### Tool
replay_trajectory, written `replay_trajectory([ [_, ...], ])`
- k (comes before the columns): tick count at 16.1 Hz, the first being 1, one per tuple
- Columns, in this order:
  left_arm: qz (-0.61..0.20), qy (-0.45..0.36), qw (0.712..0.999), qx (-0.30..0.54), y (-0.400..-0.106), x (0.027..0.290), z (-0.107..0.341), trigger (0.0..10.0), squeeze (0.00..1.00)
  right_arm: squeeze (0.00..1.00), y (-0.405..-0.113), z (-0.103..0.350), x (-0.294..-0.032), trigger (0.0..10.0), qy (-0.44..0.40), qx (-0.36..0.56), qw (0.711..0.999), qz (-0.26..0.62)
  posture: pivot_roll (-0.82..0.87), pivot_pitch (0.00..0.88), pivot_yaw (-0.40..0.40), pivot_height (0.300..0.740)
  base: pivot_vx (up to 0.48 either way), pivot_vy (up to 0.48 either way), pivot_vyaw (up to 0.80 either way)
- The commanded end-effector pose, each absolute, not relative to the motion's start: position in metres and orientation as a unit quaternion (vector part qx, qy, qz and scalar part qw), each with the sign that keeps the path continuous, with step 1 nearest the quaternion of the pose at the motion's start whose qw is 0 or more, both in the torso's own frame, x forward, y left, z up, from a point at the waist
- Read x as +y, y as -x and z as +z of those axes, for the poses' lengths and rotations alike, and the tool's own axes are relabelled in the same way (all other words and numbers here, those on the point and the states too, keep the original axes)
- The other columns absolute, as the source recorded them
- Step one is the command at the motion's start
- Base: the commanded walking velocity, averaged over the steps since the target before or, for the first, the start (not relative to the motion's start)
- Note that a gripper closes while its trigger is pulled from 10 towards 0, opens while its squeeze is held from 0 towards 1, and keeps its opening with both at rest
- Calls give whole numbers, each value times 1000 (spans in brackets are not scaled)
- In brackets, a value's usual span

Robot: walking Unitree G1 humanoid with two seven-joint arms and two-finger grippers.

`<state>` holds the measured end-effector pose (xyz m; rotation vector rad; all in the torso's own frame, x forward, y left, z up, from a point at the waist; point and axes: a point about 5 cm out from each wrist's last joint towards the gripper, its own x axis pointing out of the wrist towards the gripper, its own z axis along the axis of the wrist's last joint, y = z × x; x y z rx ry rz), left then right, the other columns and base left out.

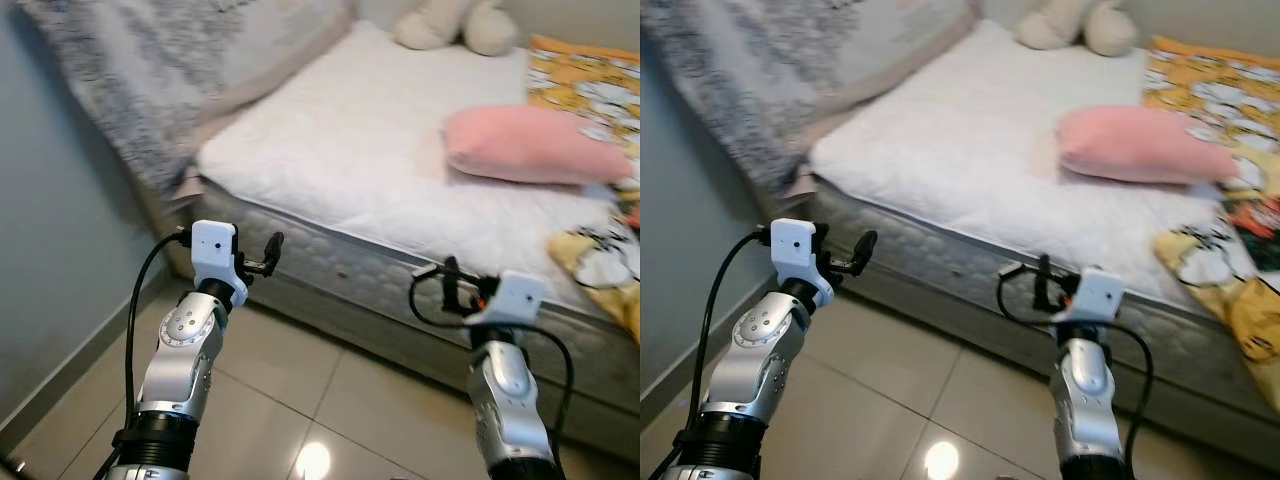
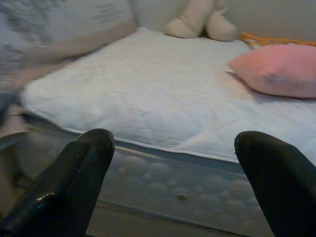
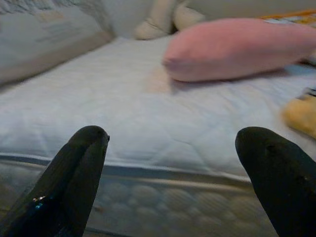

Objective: Clean up the room

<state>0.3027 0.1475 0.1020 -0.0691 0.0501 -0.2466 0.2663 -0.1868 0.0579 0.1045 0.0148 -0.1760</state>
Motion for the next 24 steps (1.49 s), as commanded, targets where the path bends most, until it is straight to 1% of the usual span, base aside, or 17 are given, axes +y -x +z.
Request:
replay_trajectory([
  [1,-127,44,990,34,-302,143,100,10000,0,0,-267,64,-184,10000,-37,-9,996,-74,-25,0,40,736,0,0,-681],
  [2,-128,47,990,32,-302,141,100,10000,0,0,-265,65,-179,10000,-25,-12,998,-57,-26,0,40,736,0,0,-681],
  [4,-143,53,988,23,-300,135,103,10000,0,0,-264,65,-170,10000,-17,-14,999,-29,-30,0,40,736,154,-182,0],
  [8,-166,35,985,11,-299,130,105,10000,0,0,-266,66,-168,10000,-21,-12,999,-26,-36,0,40,736,310,-362,0],
  [11,-173,44,984,9,-301,127,107,10000,0,0,-267,68,-169,10000,-19,-16,999,-25,-39,0,39,736,328,-347,0],
  [15,-200,31,979,-1,-300,120,109,10000,0,0,-271,69,-167,10000,-18,-15,999,-23,-41,0,44,736,331,-344,0],
  [16,-204,29,978,-1,-299,120,110,10000,0,0,-271,69,-166,10000,-22,-15,999,-23,-41,0,45,736,330,-345,-594],
  [24,-186,6,983,9,-304,123,107,10000,0,0,-272,67,-170,10000,-21,-12,999,-34,-35,0,40,736,0,0,-549],
])
